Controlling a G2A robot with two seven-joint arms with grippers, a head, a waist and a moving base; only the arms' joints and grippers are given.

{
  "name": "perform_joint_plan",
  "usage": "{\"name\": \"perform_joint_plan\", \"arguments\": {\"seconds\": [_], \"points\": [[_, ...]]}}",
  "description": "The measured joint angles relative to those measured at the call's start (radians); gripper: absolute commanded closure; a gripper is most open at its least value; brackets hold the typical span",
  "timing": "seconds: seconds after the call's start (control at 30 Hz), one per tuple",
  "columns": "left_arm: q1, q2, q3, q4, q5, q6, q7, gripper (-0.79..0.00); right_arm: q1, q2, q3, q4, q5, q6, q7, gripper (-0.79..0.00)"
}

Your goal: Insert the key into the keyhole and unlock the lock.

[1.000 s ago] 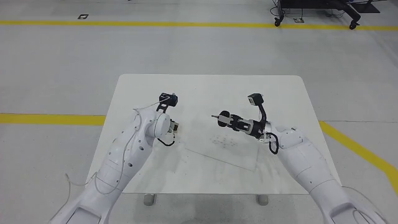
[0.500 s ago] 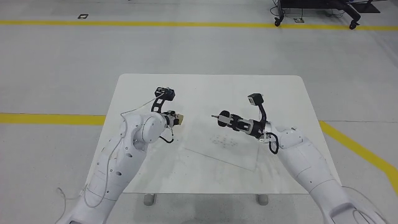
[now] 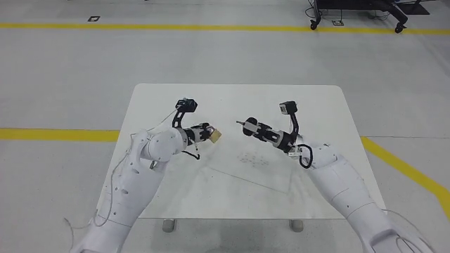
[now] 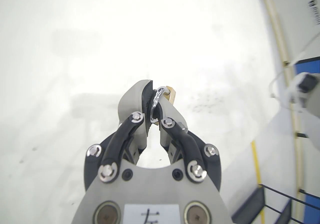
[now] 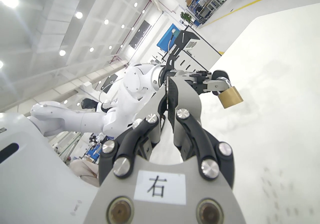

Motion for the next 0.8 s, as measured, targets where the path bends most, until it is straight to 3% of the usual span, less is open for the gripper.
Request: {"name": "perform_joint_plan", "arguments": {"seconds": [0.17, 0.27, 0.57, 0.67, 0.8], "points": [[-0.093, -0.023, -0.001, 0.162, -0.302, -0.11, -0.036, 0.0, 0.03, -0.025, -0.034, 0.045, 0.039, -0.004, -0.061, 0.0], [-0.15, -0.029, 0.037, 0.218, -0.332, -0.202, -0.051, 0.0, 0.036, -0.032, -0.042, 0.054, 0.055, 0.0, -0.079, 0.0], [-0.148, -0.03, 0.037, 0.219, -0.294, -0.198, -0.044, 0.0, 0.036, -0.032, -0.042, 0.053, 0.054, 0.0, -0.078, 0.0], [-0.125, -0.035, 0.008, 0.239, -0.403, -0.162, -0.026, 0.0, 0.022, -0.033, -0.029, 0.045, 0.052, 0.02, -0.127, 0.0], [-0.142, -0.048, -0.002, 0.312, -0.657, -0.105, -0.094, 0.0, 0.008, -0.039, -0.015, 0.058, 0.028, 0.031, -0.226, 0.0]]}}
